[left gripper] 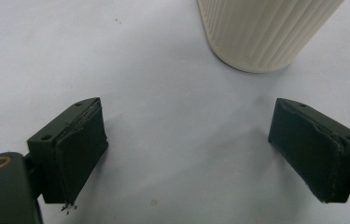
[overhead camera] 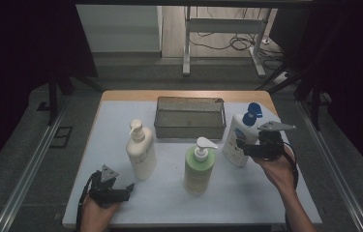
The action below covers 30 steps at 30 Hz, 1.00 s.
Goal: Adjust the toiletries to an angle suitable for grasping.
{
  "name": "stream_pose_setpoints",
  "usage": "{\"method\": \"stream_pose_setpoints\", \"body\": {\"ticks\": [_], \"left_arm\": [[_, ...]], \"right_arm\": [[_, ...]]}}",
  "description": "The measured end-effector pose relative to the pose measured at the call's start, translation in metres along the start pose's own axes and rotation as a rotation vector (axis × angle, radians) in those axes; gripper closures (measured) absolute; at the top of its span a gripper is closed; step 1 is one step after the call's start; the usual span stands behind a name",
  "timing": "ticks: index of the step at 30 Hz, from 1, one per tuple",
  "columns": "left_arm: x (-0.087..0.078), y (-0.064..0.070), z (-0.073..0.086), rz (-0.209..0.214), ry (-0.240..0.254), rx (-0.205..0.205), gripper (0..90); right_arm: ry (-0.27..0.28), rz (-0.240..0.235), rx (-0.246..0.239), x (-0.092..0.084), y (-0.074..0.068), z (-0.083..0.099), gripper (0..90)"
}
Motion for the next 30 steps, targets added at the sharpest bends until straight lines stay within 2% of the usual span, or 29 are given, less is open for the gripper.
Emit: {"method": "stream_pose_setpoints", "body": {"ticks": [9, 16, 25, 30], "left_arm": [[0.0, 0.0, 0.0, 0.0, 0.001, 0.0, 10.7], [0.0, 0.0, 0.0, 0.0, 0.0, 0.0, 10.7], [0.0, 0.0, 0.0, 0.0, 0.0, 0.0, 10.7], [0.0, 0.0, 0.0, 0.001, 0.0, -0.001, 10.8]], "right_arm": [[0.007, 0.001, -0.023, 0.013, -0.002, -0.003, 32.4], [0.029, 0.01, -0.026, 0.011, -0.003, -0.01, 36.5], [0.014, 0.004, -0.002, 0.009, -0.003, -0.011, 39.0], [0.006, 0.017, 0.003, 0.007, -0.006, -0.012, 39.5]]}}
Point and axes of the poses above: each handheld gripper's, and its own axes: x roughly forward along the jaws, z roughly out of its underside, y roughly to its right, the point moved 2 cm from there along x, roughly forward along the jaws, and after that the axes turned 6 degrees about -z, right-handed, at the moved point
